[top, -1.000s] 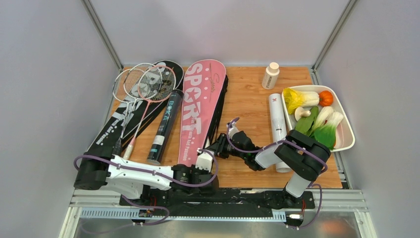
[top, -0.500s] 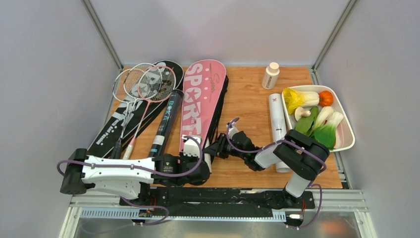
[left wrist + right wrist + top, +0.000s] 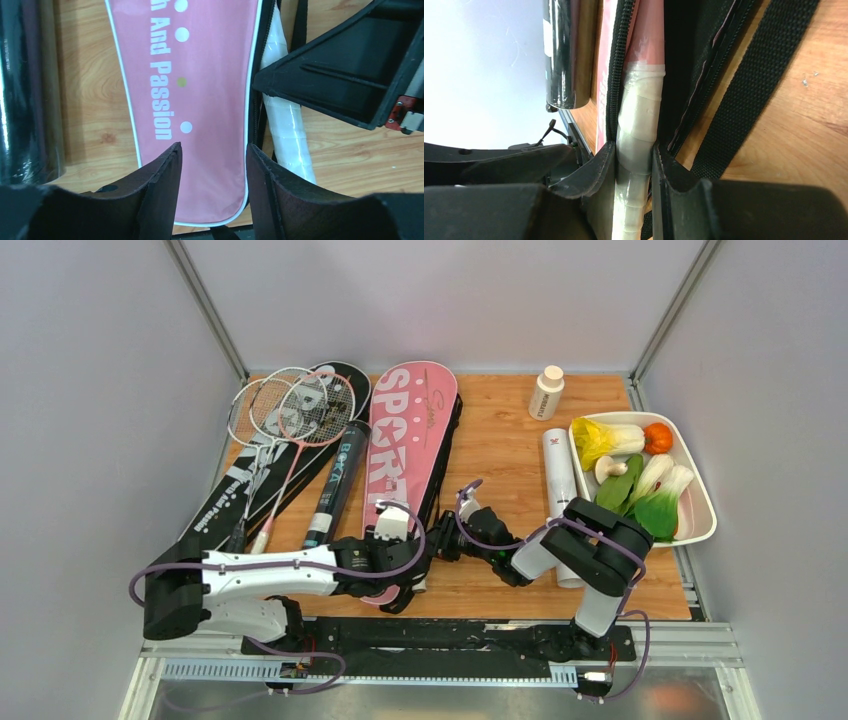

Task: Pack up the badminton gear
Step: Adjust the racket bag at the center of the board.

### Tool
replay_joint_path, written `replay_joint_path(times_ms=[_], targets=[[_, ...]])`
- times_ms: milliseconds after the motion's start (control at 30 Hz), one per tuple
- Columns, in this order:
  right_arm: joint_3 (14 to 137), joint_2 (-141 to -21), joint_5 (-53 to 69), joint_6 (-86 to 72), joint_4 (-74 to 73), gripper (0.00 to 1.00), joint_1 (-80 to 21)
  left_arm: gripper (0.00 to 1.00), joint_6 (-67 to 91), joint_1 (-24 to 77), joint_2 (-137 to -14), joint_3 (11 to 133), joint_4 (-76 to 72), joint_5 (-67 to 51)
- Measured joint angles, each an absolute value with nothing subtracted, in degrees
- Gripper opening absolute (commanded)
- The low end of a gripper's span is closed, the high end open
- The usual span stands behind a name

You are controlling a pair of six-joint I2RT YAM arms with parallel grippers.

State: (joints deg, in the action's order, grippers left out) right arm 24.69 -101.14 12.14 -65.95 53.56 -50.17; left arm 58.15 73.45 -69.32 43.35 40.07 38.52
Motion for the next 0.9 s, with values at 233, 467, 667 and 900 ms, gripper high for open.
replay_joint_path(times_ms=[233, 467, 667, 900], targets=[[24.56, -101.19, 12.14, -66.17, 54.04, 0.00, -50.17, 0.56, 55.33, 73.34, -76.40, 43.33, 34.81, 35.99], [24.34, -101.19, 12.16, -66.15, 54.06, 0.00, -50.17, 0.53, 53.91, 73.30, -78.52, 43.11, 32.14, 34.48], [24.34, -101.19, 12.10, -66.17, 54.11, 0.00, -50.17, 0.24, 54.72, 73.30, -82.17, 43.11, 32.38, 34.57], [24.73, -101.19, 11.77, -67.44, 53.78, 0.00, -50.22, 0.00, 56.16, 73.36, -81.91, 43.68, 35.35, 34.96]])
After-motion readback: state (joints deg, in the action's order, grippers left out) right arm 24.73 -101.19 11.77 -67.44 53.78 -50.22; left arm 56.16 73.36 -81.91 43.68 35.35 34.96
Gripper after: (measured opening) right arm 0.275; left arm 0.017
